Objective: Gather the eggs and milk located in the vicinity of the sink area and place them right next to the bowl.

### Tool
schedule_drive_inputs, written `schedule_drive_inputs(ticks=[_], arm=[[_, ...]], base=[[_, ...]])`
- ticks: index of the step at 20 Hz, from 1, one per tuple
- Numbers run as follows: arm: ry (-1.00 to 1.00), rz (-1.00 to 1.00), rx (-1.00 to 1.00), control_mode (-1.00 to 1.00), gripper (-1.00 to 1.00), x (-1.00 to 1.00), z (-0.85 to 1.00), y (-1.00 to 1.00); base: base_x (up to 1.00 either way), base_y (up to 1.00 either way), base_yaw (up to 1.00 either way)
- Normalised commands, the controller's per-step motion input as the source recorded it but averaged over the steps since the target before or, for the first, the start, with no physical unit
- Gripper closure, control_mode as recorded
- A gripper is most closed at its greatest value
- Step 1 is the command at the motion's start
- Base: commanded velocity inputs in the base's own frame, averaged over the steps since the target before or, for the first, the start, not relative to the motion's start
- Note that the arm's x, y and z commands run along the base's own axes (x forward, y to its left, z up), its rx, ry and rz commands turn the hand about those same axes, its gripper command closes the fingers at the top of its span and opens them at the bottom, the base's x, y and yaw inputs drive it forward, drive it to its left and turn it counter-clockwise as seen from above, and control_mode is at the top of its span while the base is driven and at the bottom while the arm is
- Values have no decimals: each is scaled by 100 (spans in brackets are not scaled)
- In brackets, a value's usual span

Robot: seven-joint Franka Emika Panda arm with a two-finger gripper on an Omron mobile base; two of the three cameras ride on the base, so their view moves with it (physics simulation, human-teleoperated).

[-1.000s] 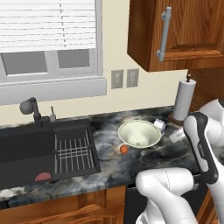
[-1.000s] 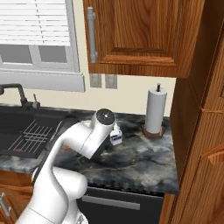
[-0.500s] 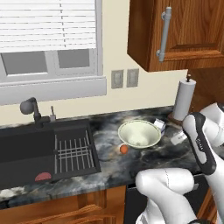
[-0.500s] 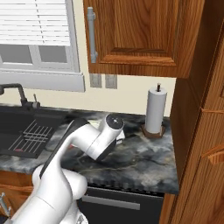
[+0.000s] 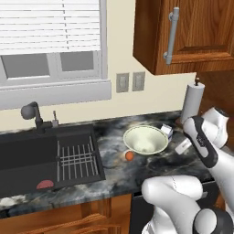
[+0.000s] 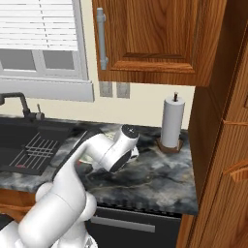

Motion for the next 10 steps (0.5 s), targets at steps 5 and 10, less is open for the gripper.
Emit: schedule_drive_inputs(ticks=[5,10], arm=[[12,13,0,-100,100,7,-19,-18],[-13,22,5,-100,100,12,-15,-19]], base=[[0,0,0],[0,0,0]])
